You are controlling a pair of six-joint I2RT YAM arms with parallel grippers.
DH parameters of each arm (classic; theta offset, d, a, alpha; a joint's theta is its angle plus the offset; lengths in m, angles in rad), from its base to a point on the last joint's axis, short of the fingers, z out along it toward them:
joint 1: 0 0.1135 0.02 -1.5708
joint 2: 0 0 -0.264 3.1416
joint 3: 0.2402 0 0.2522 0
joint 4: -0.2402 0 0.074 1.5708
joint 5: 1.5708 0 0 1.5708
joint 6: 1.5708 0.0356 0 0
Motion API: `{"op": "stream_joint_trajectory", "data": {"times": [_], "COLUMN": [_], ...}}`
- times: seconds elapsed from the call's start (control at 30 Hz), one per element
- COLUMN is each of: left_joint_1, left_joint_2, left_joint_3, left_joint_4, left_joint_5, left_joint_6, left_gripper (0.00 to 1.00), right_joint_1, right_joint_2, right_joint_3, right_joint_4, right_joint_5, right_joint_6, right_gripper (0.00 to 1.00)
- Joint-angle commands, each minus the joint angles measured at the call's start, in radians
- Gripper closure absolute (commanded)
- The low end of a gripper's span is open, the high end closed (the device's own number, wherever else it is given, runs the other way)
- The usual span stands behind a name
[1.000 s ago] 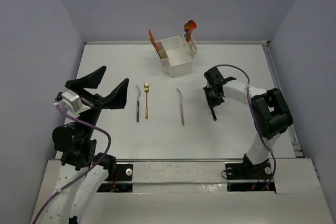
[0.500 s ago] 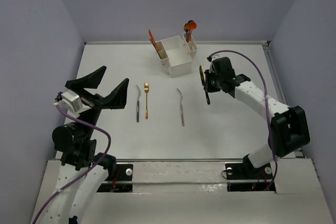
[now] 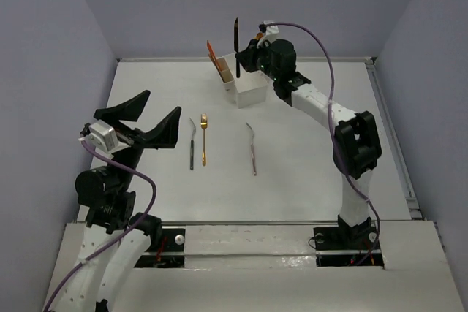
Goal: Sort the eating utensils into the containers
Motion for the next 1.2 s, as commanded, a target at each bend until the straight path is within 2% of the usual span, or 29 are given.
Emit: {"op": "stream_joint_trajectory", "data": {"times": [0.0,0.17,0.3,0.43,0.63,1.0,1.07,1.17], "left_joint_1": [0.010,0.020,0.020,0.029,0.038,0.056,0.056,0.056], "left_joint_2": [0.017,0.031,0.041,0.054,0.058,0.063,0.060,0.058], "left_joint_3": [0.028,0.029,0.031,0.034,0.034,0.034,0.034,0.032], "left_joint_4": [0.054,0.054,0.054,0.054,0.054,0.054,0.054,0.054], "left_joint_5": [0.008,0.009,0.015,0.027,0.035,0.044,0.044,0.046], "left_joint_6": [0.009,0.012,0.012,0.012,0.009,0.009,0.007,0.007], "left_gripper": [0.01,0.01,0.01,0.01,0.01,0.01,0.01,0.01], "right_joint_1": [0.024,0.024,0.024,0.033,0.033,0.043,0.043,0.043], "right_joint_2": [0.161,0.376,0.491,0.575,0.651,0.619,0.612,0.603], "right_joint_3": [0.223,0.442,0.624,0.740,0.795,0.654,0.645,0.633], "right_joint_4": [0.241,0.240,0.210,0.178,0.160,0.190,0.192,0.187], "right_joint_5": [-0.034,-0.022,-0.028,-0.037,-0.057,-0.074,-0.074,-0.071], "right_joint_6": [-0.018,-0.084,-0.130,-0.143,-0.159,-0.198,-0.205,-0.216], "right_gripper": [1.00,1.00,1.00,1.00,1.00,1.00,0.96,0.80]}}
